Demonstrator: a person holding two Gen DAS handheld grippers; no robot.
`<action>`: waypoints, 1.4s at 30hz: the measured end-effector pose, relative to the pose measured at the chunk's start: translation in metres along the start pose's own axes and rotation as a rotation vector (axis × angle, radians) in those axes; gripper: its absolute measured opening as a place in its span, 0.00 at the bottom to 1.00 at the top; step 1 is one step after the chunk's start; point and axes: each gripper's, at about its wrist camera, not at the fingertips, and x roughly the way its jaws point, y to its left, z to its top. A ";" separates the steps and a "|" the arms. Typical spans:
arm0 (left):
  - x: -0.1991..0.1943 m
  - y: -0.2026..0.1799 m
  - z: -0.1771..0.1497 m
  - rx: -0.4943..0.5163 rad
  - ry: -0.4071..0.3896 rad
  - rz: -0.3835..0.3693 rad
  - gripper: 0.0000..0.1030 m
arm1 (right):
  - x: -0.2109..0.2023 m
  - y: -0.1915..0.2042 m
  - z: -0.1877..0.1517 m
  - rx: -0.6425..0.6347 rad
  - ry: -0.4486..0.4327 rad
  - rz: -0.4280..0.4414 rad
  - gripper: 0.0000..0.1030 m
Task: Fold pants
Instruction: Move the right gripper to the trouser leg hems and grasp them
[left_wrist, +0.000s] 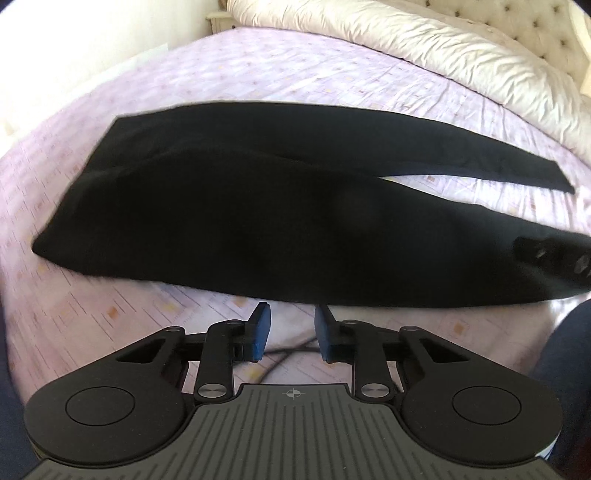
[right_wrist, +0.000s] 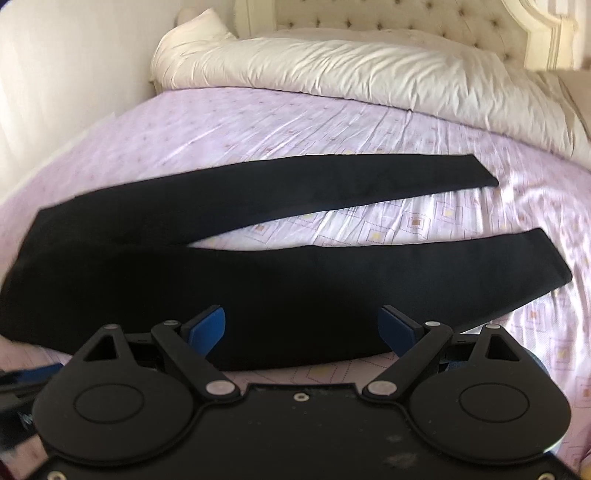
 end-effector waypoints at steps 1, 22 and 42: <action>0.000 0.000 0.000 0.015 -0.011 0.018 0.26 | 0.000 -0.004 0.003 0.017 0.005 0.007 0.92; 0.048 0.027 -0.026 0.237 -0.064 0.052 0.26 | 0.021 -0.138 0.047 0.348 0.073 -0.173 0.92; 0.058 0.000 -0.026 0.400 -0.170 0.153 0.26 | 0.060 -0.215 0.041 0.514 0.255 -0.219 0.92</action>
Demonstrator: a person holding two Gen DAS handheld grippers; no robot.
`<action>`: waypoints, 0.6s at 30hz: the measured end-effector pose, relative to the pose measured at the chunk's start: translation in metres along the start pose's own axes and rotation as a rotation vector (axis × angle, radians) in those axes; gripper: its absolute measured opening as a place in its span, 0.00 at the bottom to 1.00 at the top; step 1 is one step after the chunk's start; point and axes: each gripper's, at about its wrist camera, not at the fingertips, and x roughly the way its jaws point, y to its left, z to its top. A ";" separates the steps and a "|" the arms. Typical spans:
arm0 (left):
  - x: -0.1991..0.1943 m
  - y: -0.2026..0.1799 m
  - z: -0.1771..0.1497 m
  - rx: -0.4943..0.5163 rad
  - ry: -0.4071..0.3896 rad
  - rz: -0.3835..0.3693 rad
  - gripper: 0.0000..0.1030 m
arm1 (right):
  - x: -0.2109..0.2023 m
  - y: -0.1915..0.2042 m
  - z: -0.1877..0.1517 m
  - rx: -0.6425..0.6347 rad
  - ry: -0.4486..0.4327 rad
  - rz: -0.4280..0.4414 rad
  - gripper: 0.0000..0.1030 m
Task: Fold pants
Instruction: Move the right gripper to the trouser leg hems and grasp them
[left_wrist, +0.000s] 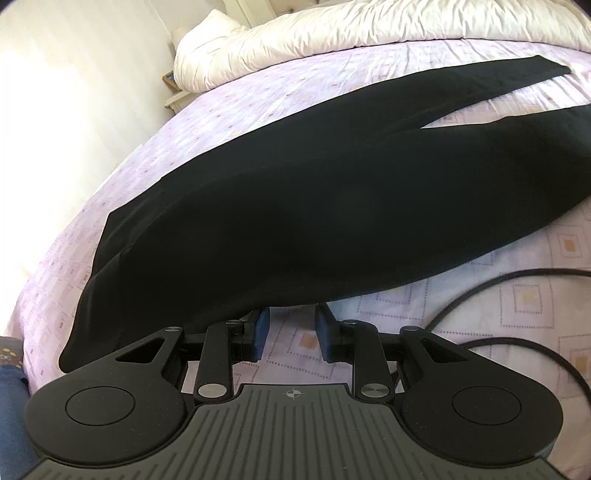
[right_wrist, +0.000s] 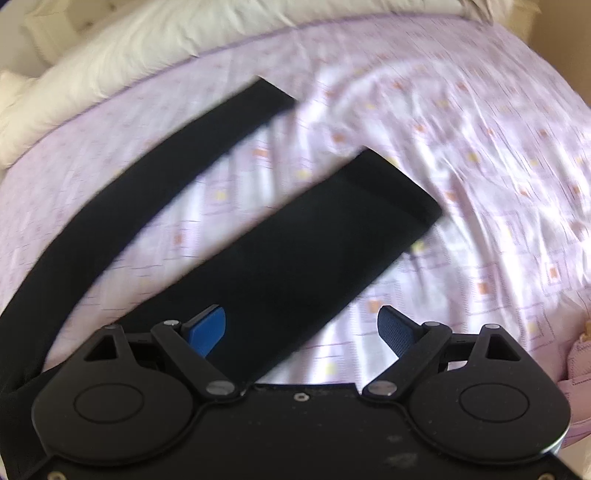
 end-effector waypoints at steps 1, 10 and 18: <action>-0.001 0.000 0.000 0.002 0.000 0.002 0.26 | 0.004 -0.006 0.001 0.018 0.014 0.002 0.92; -0.010 0.001 -0.006 0.024 -0.023 -0.003 0.26 | 0.032 -0.038 -0.002 0.191 0.044 0.155 0.88; -0.015 0.004 -0.014 0.033 -0.055 -0.018 0.26 | 0.036 -0.030 0.002 0.146 0.013 0.224 0.12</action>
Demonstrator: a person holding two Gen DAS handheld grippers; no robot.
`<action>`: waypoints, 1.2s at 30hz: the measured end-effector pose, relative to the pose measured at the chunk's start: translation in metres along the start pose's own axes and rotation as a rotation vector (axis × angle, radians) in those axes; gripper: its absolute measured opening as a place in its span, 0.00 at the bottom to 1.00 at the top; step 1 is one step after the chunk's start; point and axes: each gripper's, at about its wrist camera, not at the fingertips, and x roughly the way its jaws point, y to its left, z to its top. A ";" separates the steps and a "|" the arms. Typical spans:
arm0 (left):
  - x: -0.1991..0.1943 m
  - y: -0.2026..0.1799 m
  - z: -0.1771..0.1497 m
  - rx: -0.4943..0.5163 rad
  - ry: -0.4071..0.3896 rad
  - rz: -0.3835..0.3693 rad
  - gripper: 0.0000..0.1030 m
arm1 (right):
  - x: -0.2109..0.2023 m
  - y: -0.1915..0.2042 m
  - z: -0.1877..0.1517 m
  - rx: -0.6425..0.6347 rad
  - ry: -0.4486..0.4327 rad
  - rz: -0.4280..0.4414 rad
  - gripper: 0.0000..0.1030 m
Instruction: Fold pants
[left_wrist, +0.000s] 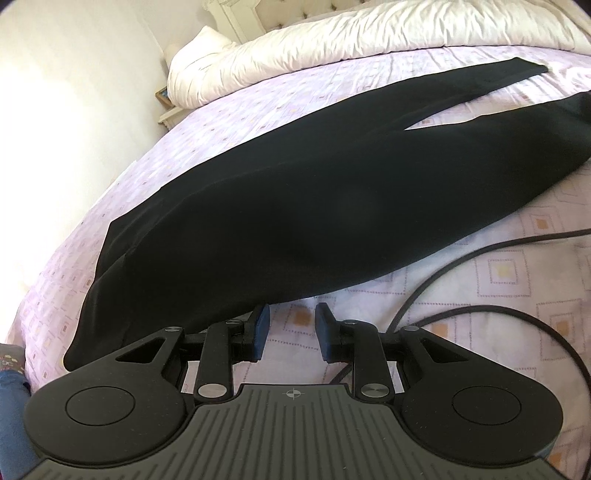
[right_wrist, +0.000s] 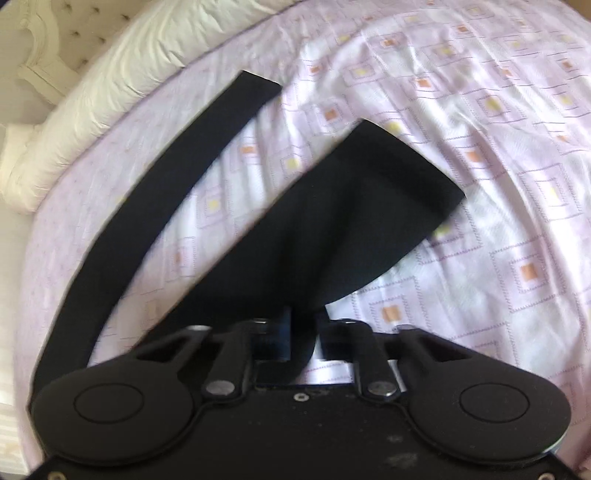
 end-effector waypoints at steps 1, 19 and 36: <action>0.000 0.001 -0.001 0.001 -0.006 0.005 0.26 | -0.001 -0.001 0.000 0.016 -0.007 0.015 0.10; 0.007 -0.001 -0.014 0.229 -0.083 0.057 0.26 | -0.031 0.029 0.004 -0.044 -0.074 0.045 0.09; 0.018 -0.021 -0.026 0.384 -0.171 0.090 0.27 | -0.028 0.028 0.006 -0.019 -0.064 0.046 0.09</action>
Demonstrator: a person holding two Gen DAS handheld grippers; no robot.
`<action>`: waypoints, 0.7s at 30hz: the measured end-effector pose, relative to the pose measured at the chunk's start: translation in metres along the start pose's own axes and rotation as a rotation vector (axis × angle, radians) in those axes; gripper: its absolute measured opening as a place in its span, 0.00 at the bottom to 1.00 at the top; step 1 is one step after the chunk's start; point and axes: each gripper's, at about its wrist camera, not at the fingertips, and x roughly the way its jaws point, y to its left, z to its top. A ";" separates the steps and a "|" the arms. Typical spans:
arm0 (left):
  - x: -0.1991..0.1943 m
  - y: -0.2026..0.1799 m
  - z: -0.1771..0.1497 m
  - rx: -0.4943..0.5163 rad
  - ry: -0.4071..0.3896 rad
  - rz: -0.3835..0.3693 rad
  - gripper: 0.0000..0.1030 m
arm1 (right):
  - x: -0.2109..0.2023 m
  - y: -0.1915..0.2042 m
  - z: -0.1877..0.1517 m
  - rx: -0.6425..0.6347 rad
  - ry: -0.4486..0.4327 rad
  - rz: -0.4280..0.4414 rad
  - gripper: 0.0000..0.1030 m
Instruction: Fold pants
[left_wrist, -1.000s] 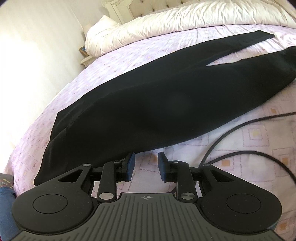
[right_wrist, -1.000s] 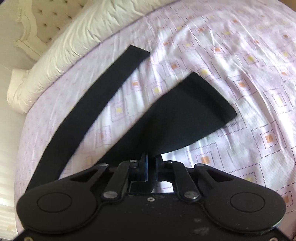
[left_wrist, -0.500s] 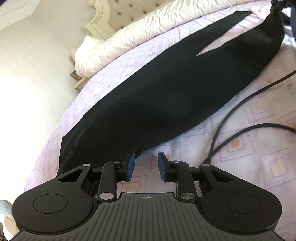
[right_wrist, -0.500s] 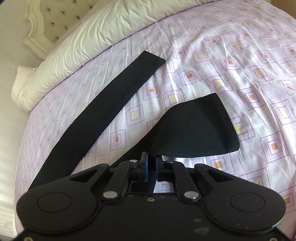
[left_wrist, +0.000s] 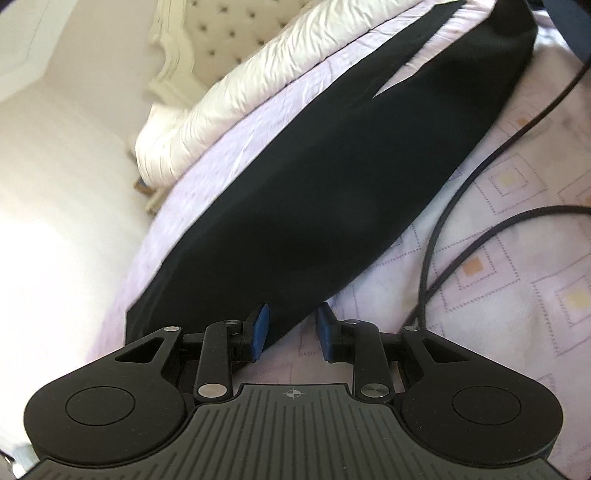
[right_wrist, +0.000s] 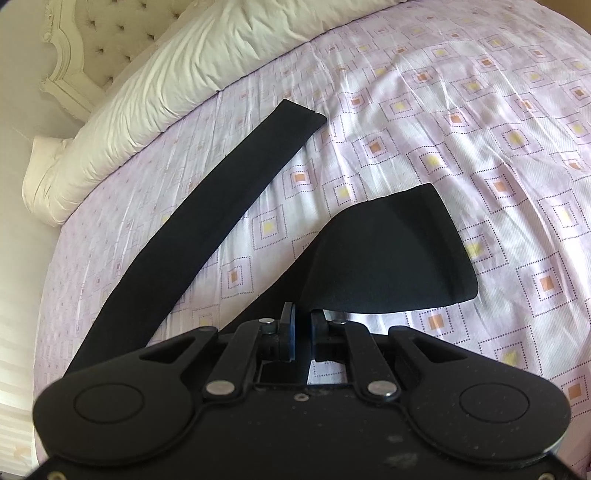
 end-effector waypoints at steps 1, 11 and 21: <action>0.004 -0.001 0.002 0.006 -0.006 0.013 0.27 | 0.000 0.000 -0.001 -0.002 0.000 0.000 0.09; 0.035 0.024 0.027 -0.058 -0.012 -0.105 0.06 | 0.001 0.001 0.001 0.010 -0.009 0.017 0.09; -0.017 0.061 0.022 -0.125 -0.045 -0.163 0.05 | -0.032 -0.007 -0.008 0.011 -0.049 0.035 0.10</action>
